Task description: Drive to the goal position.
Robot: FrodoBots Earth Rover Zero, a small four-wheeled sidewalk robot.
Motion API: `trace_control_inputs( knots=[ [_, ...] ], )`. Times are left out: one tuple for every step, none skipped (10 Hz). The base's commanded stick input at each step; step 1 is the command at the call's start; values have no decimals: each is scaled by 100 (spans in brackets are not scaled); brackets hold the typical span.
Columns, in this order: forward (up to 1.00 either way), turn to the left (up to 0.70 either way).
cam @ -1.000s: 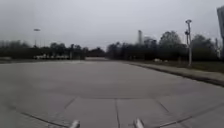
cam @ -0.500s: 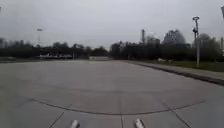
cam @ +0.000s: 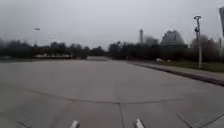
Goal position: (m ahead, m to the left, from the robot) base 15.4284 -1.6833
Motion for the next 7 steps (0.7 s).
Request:
trace_control_inputs(
  knots=[
    [100, 2],
    [100, 2],
    [100, 2],
    [100, 2],
    [100, 2],
    [100, 2],
    [100, 2]
  ],
)
